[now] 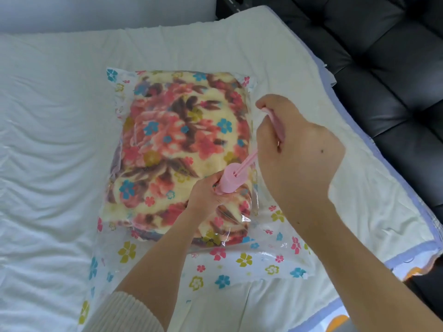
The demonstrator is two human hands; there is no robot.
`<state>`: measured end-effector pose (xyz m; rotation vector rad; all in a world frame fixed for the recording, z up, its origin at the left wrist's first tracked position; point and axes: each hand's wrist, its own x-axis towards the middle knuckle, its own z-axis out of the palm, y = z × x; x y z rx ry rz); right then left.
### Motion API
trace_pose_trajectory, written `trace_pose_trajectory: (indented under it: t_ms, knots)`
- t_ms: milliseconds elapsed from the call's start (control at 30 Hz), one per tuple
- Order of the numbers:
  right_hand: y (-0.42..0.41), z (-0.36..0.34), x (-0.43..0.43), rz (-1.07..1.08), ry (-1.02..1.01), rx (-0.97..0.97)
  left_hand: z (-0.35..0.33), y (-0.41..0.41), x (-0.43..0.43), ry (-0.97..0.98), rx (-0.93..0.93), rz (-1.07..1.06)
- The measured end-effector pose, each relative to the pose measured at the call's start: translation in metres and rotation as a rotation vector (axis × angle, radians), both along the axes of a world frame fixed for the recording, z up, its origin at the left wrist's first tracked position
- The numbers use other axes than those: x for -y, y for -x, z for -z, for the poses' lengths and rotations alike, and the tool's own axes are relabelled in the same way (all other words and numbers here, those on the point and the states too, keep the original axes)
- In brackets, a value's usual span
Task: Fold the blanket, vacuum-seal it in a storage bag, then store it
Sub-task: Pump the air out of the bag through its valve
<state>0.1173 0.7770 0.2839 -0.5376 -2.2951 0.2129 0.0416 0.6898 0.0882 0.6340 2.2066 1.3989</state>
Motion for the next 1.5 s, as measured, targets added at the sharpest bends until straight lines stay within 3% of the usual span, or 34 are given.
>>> trace_pose_trajectory:
  t_ms: [33,133,200,300,367,467,500,600,700,767,800,867,1000,1067,1167,1233,1300,1367,1433,1500]
  knots:
    - [-0.002,0.016,0.001,0.005,0.024,0.006,0.001,-0.001,0.000,0.007,-0.008,0.003]
    - [0.001,0.068,0.013,-0.048,0.067,0.289,0.002,-0.004,-0.001,0.003,-0.025,-0.006]
    - [0.009,0.056,0.007,-0.066,0.061,0.242,0.001,-0.002,0.000,-0.013,-0.007,-0.028]
    - [0.008,0.002,0.001,-0.013,0.056,-0.038,-0.001,0.001,-0.001,-0.042,0.046,-0.025]
    - [0.005,0.010,-0.004,0.025,0.062,-0.136,-0.001,0.000,-0.003,-0.026,0.040,-0.011]
    - [0.008,0.066,0.008,-0.069,0.072,0.237,0.002,-0.002,-0.003,-0.028,0.062,-0.026]
    - [0.013,0.068,0.006,-0.085,0.034,0.274,0.002,0.000,-0.002,-0.037,0.077,-0.029]
    - [0.019,0.016,-0.002,-0.129,0.000,0.124,0.001,0.007,0.001,-0.064,0.092,-0.021]
    - [0.011,-0.013,-0.003,-0.013,0.075,-0.046,-0.002,0.006,0.001,-0.090,0.135,0.008]
    - [0.005,0.028,0.003,-0.055,0.154,0.173,0.001,0.001,-0.001,-0.065,0.125,0.006]
    - [0.006,0.052,0.008,-0.102,0.109,0.314,0.004,0.000,-0.001,-0.051,0.114,0.011]
    - [0.008,0.063,-0.002,-0.095,0.005,0.396,0.006,-0.001,-0.001,-0.056,0.106,0.016]
    - [0.007,-0.005,-0.005,-0.081,0.002,0.198,0.006,0.005,0.000,-0.085,0.100,-0.006]
    - [0.006,-0.002,-0.006,0.001,0.093,0.086,0.005,0.003,0.000,-0.087,0.103,-0.001]
    - [0.010,0.058,0.012,-0.052,0.075,0.348,0.010,0.002,0.000,-0.050,0.078,0.013]
    - [0.010,0.056,0.001,-0.095,-0.032,0.338,0.014,0.002,0.003,-0.046,0.068,0.009]
    - [0.002,0.024,0.001,-0.161,-0.016,0.281,0.015,0.005,0.005,-0.039,0.074,0.022]
    - [-0.003,-0.018,0.004,-0.072,-0.007,0.166,0.019,0.007,0.004,-0.038,0.078,0.029]
    - [-0.001,-0.007,0.002,-0.023,0.054,0.113,0.015,0.006,0.003,-0.043,0.079,0.038]
    - [0.003,0.041,0.010,-0.064,0.089,0.355,0.013,0.004,0.003,-0.045,0.075,0.043]
